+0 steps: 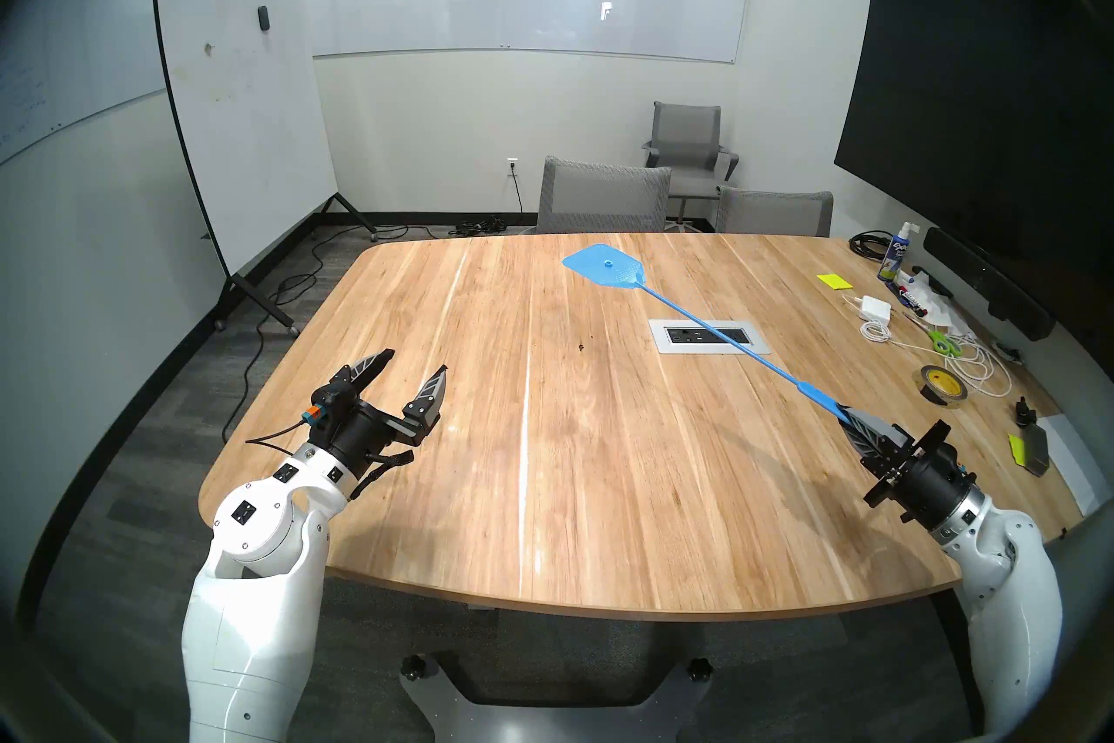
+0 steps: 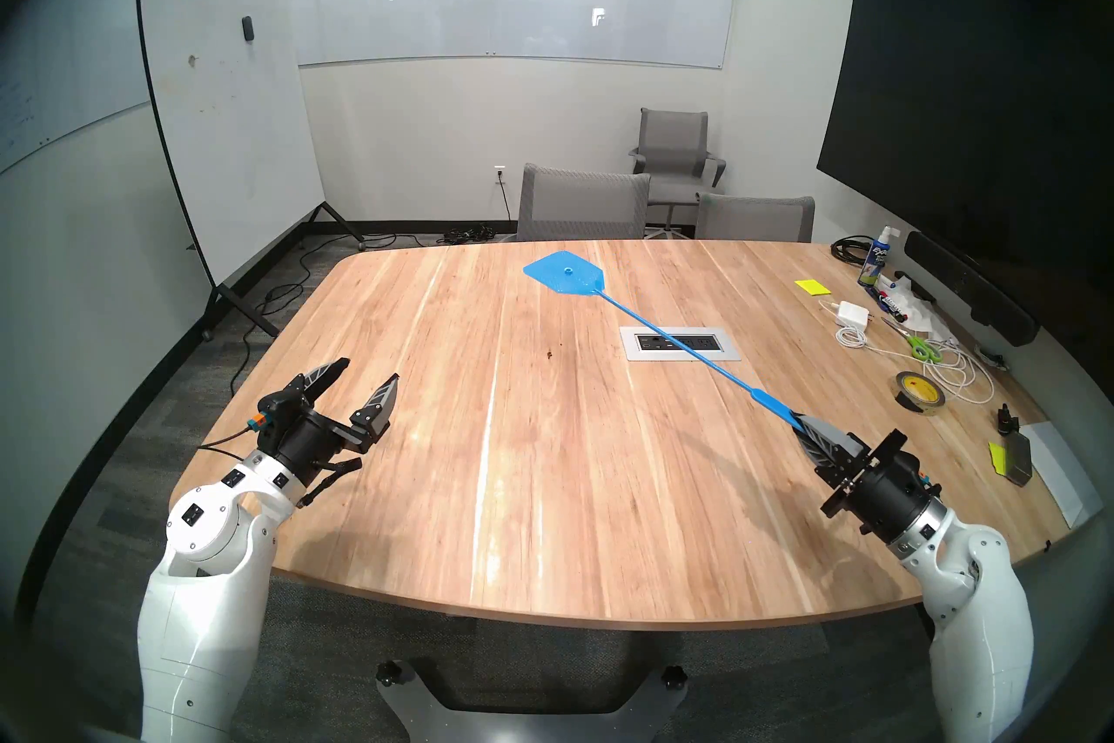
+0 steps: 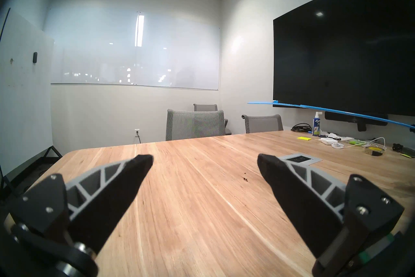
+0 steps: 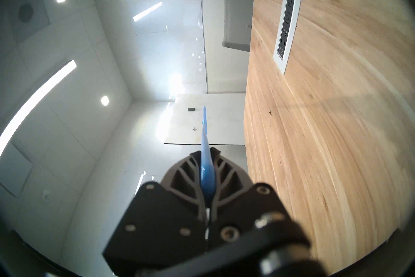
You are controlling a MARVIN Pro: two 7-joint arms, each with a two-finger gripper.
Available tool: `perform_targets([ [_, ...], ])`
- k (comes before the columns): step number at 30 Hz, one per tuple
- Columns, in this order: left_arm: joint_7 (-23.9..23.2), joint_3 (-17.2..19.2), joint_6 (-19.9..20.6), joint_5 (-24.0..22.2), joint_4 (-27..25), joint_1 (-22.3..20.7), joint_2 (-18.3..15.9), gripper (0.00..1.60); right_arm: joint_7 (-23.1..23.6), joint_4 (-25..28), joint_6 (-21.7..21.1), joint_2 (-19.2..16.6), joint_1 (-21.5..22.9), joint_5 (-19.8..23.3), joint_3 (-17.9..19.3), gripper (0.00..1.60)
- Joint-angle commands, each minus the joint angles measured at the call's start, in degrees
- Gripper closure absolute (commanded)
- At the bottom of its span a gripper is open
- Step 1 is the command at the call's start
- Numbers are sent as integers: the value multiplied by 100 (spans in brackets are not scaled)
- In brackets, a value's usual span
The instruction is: Swat a bug on table
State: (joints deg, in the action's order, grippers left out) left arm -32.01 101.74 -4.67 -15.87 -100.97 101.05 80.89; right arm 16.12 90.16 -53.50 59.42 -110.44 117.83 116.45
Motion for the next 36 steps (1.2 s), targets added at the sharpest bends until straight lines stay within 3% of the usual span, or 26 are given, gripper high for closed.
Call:
perform_targets([
  [1,4,-9,-9,10,-121,-33,0,0,-2,-195,19,-185,558,307,36,160],
  [15,-9,5,0,26,-128,-34,19,0,-263,-378,30,-241,991,637,-174,160],
  [26,-18,13,5,37,-131,-35,32,0,-548,-188,220,-152,1106,502,-514,160],
  [31,-22,16,5,40,-130,-37,36,0,-811,-177,369,-218,1196,219,-798,160],
  [33,-32,19,-4,36,-118,-42,38,0,-1081,-290,527,-371,1334,-453,-1169,160],
  [36,-39,21,-9,33,-110,-46,40,0,-1256,-420,524,-481,1413,-826,-1437,160],
])
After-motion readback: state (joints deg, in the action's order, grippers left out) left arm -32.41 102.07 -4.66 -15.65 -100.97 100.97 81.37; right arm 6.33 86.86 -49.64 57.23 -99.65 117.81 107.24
